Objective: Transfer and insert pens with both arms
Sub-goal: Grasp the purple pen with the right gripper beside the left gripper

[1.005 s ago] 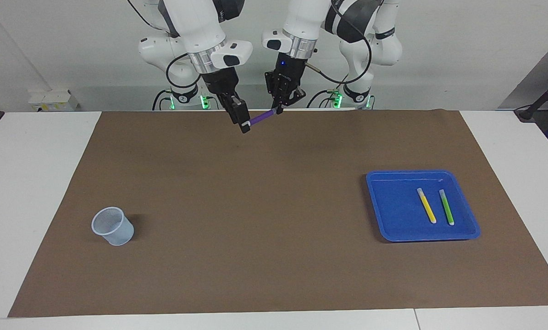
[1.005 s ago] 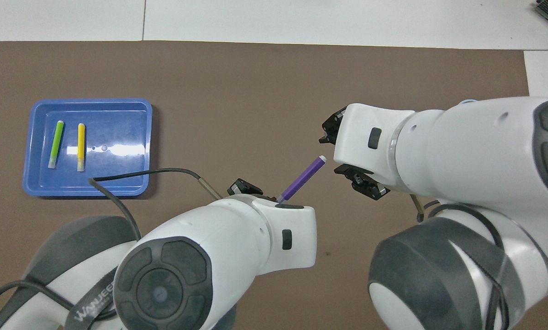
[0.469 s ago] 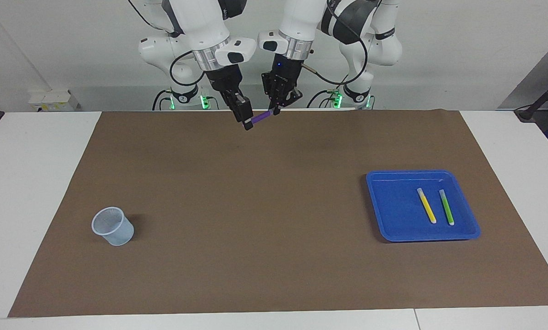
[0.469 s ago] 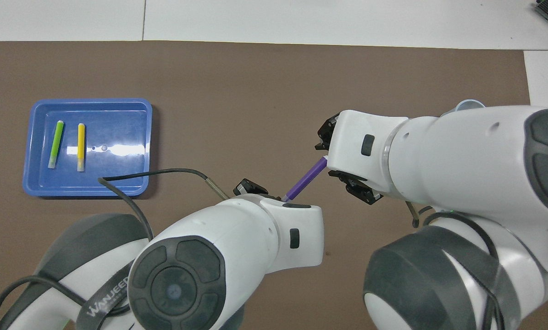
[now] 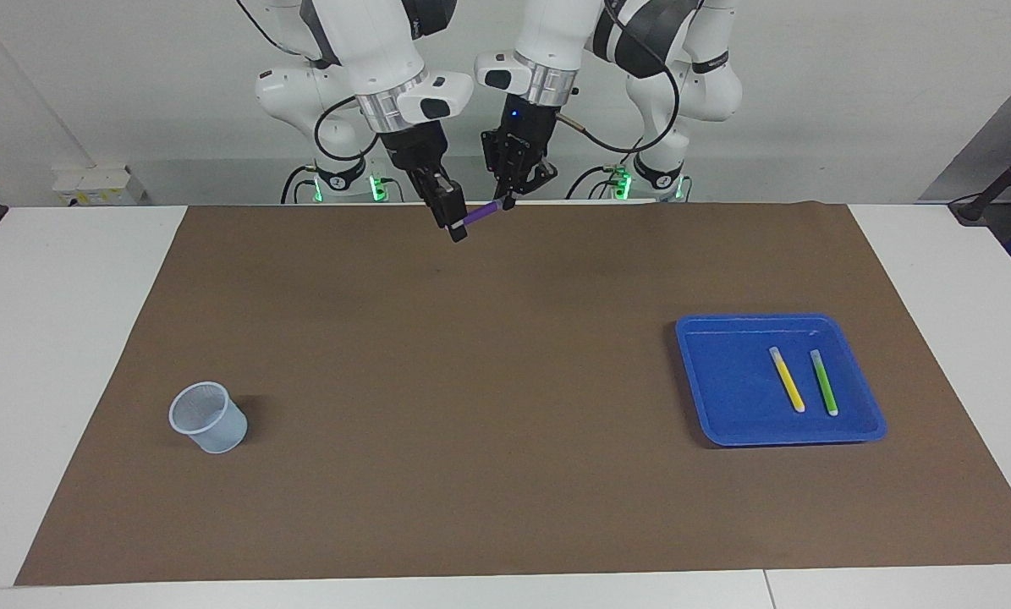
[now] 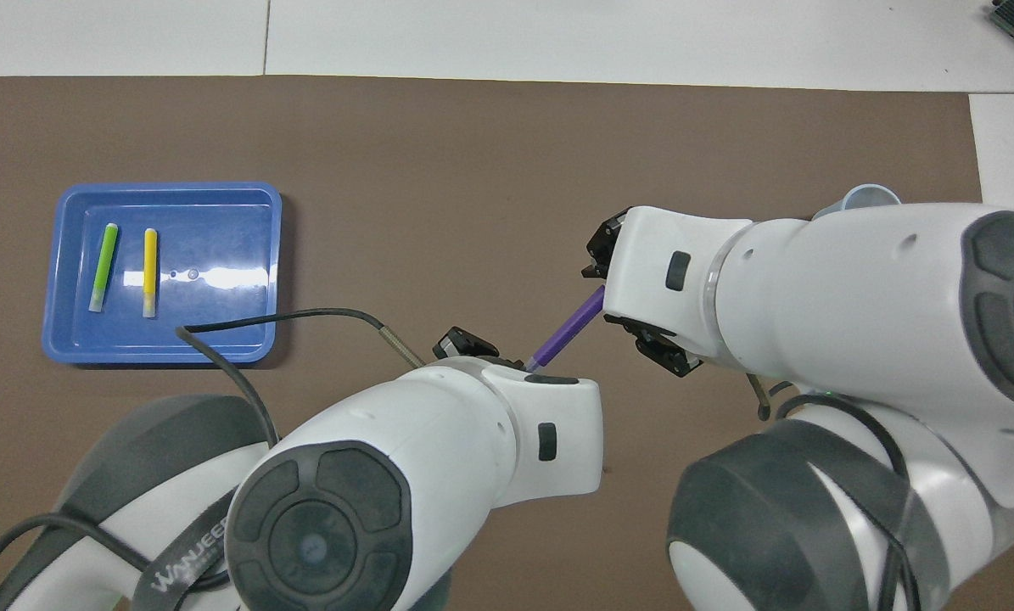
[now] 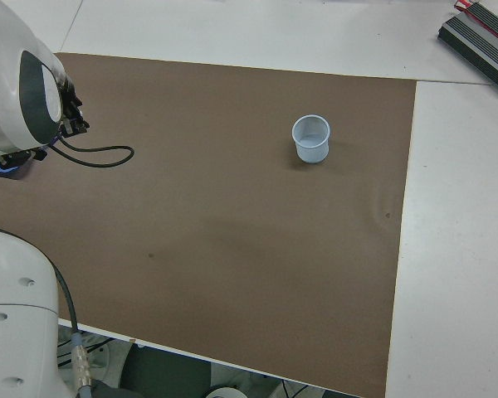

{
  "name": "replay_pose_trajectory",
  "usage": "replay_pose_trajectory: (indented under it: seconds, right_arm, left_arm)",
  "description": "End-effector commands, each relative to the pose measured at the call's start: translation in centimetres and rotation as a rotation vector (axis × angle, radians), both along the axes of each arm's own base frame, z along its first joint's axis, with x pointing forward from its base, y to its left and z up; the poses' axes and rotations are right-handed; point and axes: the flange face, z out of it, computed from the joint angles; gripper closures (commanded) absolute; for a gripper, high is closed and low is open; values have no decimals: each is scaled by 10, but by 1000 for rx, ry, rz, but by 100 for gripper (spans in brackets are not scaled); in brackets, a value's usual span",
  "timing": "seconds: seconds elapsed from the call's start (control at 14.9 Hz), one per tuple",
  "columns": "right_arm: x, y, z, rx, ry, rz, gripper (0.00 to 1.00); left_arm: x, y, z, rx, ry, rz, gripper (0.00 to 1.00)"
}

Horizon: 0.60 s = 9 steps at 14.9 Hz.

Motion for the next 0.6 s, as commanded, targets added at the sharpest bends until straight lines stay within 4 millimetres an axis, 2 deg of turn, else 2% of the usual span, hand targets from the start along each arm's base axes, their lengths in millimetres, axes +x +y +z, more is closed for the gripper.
replay_pose_trajectory:
  seconds: [0.0,0.27,0.54]
  right_arm:
    - [-19,9,-3,-9,-28,26,57]
    - [-19,9,-3,-12,-26,32,70]
    - [-15,3,-4,-18,-33,40,70]
  left_arm:
    - [3,-6,3,7,-5,9,100]
    - [3,-6,0,13,-2,9,100]
    - [3,-5,0,15,1,10,100]
